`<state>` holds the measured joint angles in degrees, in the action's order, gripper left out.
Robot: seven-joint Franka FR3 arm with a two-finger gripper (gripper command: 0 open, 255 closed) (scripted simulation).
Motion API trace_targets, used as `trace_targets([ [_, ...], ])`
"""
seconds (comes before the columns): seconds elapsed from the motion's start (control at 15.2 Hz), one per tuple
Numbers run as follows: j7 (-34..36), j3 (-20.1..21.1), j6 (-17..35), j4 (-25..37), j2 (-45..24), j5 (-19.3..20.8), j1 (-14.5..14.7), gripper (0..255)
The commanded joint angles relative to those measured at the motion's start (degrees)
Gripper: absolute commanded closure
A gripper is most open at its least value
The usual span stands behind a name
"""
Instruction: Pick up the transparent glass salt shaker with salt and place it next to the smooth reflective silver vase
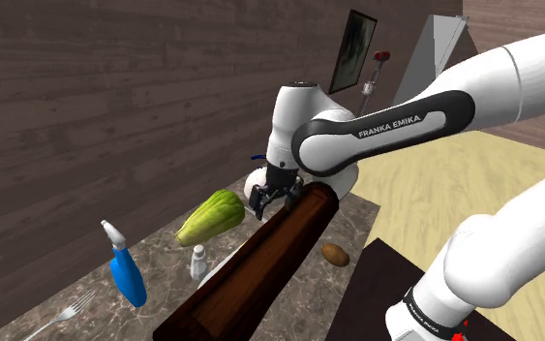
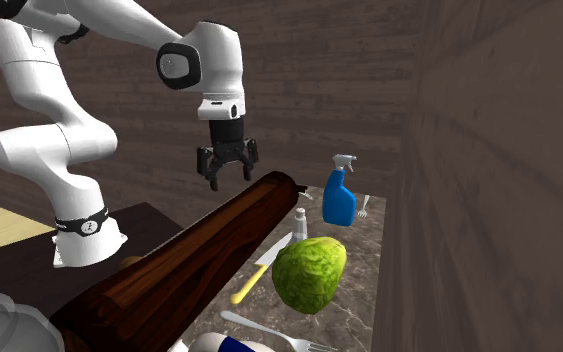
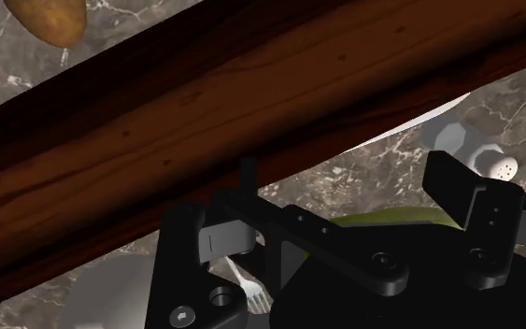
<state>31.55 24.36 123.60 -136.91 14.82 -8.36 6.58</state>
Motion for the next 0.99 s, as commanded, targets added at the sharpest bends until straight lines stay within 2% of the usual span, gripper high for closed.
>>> trace_targets([
  [0.0,3.3,1.9,2.5,2.1,-4.3,1.2,0.1,0],
  [0.46,16.0,5.8,8.3,11.9,-20.1,9.6,1.7,0],
  [0.92,27.1,4.4,9.9,25.1,-35.5,19.0,7.8,0],
])
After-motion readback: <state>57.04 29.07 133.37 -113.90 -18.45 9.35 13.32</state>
